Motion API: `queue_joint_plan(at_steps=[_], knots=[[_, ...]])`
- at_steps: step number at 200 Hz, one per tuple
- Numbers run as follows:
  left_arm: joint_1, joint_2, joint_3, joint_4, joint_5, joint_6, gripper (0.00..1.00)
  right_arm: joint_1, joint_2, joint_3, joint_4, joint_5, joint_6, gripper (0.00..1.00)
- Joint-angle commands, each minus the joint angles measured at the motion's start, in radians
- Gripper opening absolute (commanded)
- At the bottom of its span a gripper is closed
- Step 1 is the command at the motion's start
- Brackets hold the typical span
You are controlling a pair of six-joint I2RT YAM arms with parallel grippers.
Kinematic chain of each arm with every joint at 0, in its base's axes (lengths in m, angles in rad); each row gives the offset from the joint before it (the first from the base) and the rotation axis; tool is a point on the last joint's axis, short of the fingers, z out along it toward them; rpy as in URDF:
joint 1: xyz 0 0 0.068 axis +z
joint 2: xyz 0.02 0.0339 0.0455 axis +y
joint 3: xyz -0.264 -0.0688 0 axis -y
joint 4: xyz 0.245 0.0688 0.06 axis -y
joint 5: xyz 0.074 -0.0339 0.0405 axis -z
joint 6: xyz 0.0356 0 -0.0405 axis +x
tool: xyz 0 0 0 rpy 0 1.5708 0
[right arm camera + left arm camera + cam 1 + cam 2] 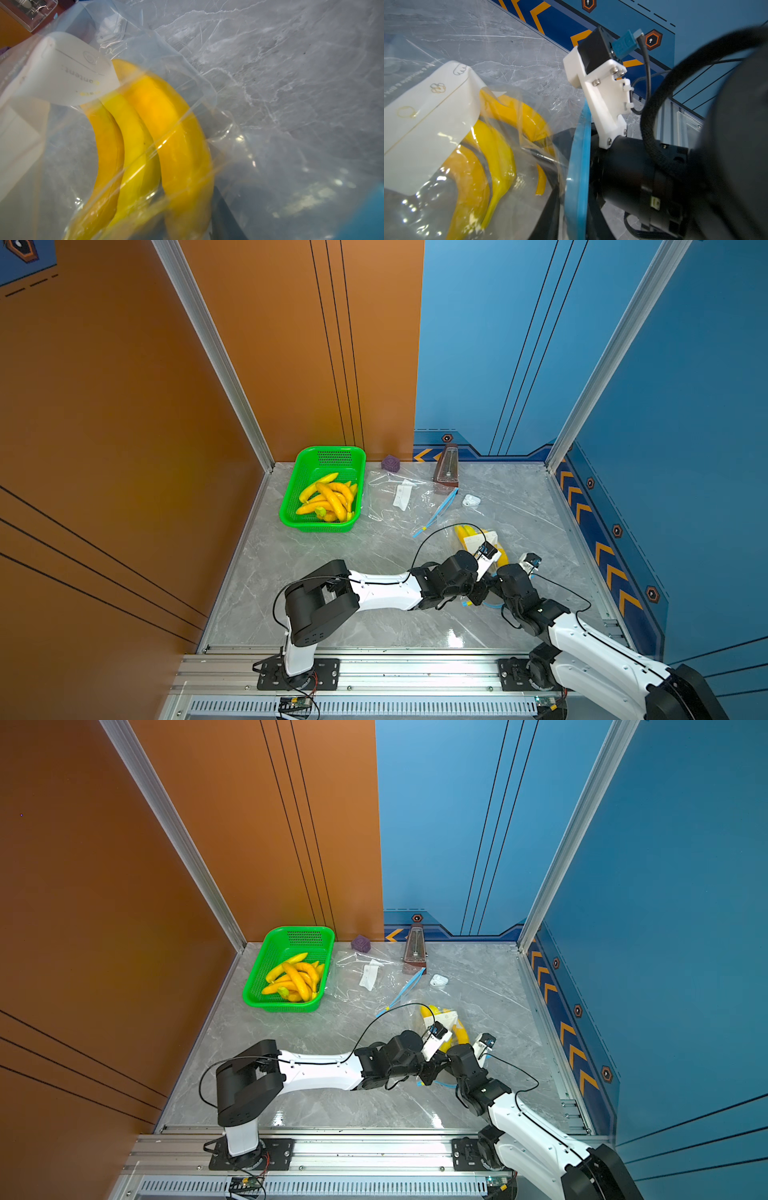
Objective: Open the zip-top bag and take out the banana
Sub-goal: Pick up the banana from the zipper food storage bag.
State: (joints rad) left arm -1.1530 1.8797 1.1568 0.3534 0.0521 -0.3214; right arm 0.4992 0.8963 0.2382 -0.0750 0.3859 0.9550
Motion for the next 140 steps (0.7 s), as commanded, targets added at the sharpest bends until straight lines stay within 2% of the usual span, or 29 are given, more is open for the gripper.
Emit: queue_joint_plan(at_steps=[1,27,71,100,120,140], knots=[[0.049,-0.019,-0.034,-0.008,-0.163,0.007,0.26,0.012,0.006,0.03,0.016,-0.042,-0.041,0.19],[0.043,-0.045,-0.047,-0.008,-0.129,0.012,0.35,0.012,0.024,0.032,0.032,-0.046,-0.039,0.18],[0.027,-0.045,-0.055,-0.01,-0.08,0.03,0.44,0.013,0.049,0.044,0.053,-0.048,-0.041,0.18],[0.003,-0.062,-0.064,-0.009,-0.06,0.069,0.56,0.013,0.058,0.05,0.058,-0.046,-0.039,0.18],[-0.001,-0.077,-0.076,-0.008,-0.059,0.085,0.56,0.013,0.059,0.05,0.06,-0.041,-0.039,0.17],[0.001,-0.096,-0.098,0.006,-0.075,0.086,0.49,0.012,0.063,0.049,0.063,-0.042,-0.039,0.17]])
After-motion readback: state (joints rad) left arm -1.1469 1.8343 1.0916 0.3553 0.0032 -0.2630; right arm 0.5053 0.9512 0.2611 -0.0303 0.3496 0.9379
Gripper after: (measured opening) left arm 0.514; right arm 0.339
